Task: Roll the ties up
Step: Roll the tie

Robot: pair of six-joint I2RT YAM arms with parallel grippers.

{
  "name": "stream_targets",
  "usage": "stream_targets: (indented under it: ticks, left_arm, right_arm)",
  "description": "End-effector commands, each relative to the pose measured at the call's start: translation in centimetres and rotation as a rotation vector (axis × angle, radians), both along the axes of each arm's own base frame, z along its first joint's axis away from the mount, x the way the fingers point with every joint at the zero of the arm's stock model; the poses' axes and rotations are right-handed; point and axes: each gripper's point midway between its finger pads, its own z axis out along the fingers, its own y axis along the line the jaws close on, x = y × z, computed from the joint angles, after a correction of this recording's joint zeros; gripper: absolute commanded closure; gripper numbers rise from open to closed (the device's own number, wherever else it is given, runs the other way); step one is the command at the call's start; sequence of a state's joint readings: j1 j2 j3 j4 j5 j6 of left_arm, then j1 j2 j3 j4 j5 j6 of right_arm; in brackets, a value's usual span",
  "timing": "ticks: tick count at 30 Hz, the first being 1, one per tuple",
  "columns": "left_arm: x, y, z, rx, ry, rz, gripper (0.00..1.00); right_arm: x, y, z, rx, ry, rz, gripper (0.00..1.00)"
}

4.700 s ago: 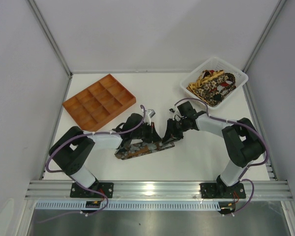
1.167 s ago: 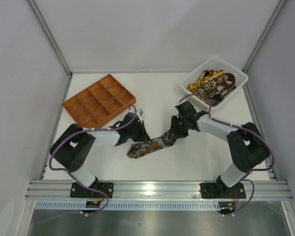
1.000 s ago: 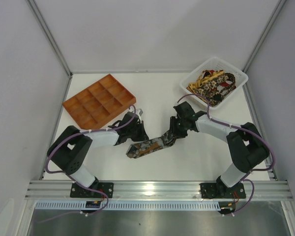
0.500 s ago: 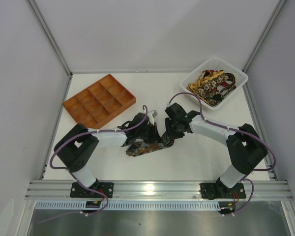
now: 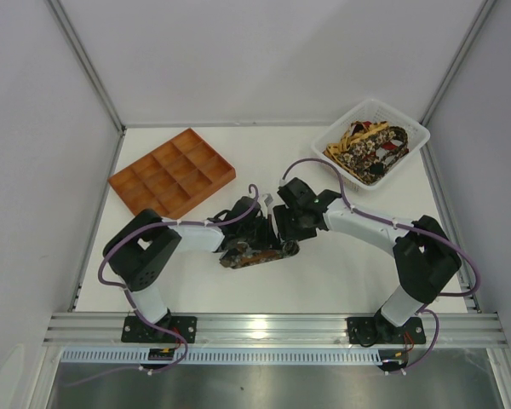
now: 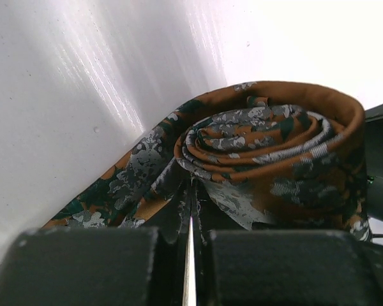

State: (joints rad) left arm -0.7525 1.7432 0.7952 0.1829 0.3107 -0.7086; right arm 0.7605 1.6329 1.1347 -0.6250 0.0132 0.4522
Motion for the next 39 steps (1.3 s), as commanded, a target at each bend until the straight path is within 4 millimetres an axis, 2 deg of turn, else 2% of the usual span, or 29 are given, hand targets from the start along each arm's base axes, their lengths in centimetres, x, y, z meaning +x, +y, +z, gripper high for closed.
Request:
stream_targets:
  ticks: [1, 10, 13, 17, 21, 28, 32, 39]
  left_arm:
    - [1.1, -1.0, 1.4, -0.056, -0.027, 0.009, 1.00]
    - [0.7, -0.2, 0.9, -0.025, -0.032, 0.009, 1.00]
    - [0.6, 0.5, 0.7, 0.010, -0.048, 0.014, 1.00]
    - [0.5, 1.2, 1.1, 0.036, -0.067, 0.010, 1.00]
    - [0.0, 2.1, 2.5, 0.043, -0.094, 0.012, 1.00]
    - [-0.3, 3.3, 3.4, 0.062, -0.121, 0.034, 0.99]
    - [-0.4, 3.7, 2.5, 0.060, -0.091, 0.045, 1.00]
    - [0.1, 3.0, 1.7, -0.001, -0.062, 0.068, 1.00]
  right_arm:
    - [0.6, 0.7, 1.8, 0.007, -0.050, 0.035, 0.38]
    - [1.1, 1.5, 3.2, 0.021, -0.114, 0.115, 0.34]
    - [1.2, 1.5, 2.8, -0.008, -0.111, 0.114, 0.37]
    - [1.3, 0.9, 2.0, -0.082, -0.131, 0.100, 0.42]
    - [0.8, 1.1, 1.8, -0.106, -0.152, 0.121, 0.42]
    - [0.6, 1.8, 1.3, -0.109, -0.178, 0.147, 0.45]
    - [-0.2, 2.5, 1.1, -0.124, -0.186, 0.189, 0.44]
    - [-1.4, 4.0, 1.7, -0.065, -0.197, 0.234, 0.43]
